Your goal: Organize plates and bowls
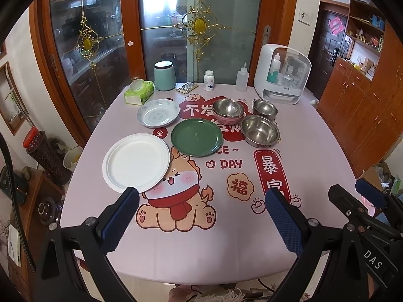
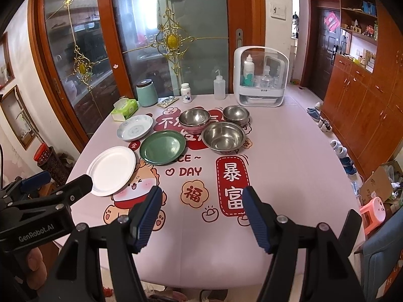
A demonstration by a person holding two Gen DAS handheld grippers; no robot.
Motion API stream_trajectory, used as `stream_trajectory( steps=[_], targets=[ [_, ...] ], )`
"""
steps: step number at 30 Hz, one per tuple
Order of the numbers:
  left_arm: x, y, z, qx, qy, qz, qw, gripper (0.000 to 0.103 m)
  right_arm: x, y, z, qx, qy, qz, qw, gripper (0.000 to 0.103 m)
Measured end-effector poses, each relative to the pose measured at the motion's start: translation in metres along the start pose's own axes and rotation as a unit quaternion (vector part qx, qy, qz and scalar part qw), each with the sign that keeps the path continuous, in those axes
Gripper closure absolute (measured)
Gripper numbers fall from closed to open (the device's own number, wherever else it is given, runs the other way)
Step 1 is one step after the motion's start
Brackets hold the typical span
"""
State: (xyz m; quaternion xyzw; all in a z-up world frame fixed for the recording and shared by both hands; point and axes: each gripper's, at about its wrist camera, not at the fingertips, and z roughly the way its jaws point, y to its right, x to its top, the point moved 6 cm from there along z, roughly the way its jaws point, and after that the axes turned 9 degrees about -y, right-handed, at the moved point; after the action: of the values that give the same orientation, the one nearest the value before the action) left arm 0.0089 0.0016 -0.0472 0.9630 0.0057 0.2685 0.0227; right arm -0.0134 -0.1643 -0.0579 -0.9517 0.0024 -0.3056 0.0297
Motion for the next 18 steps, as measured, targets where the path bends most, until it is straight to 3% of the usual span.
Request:
stream_trajectory(
  steps=[18],
  targets=[
    [0.0022,-0.0020,0.0016,-0.001,-0.004,0.002,1.0000,0.003,0.0074,-0.0055,0.0008,0.000,-0.003,-0.003,1.000,0.037]
  ],
)
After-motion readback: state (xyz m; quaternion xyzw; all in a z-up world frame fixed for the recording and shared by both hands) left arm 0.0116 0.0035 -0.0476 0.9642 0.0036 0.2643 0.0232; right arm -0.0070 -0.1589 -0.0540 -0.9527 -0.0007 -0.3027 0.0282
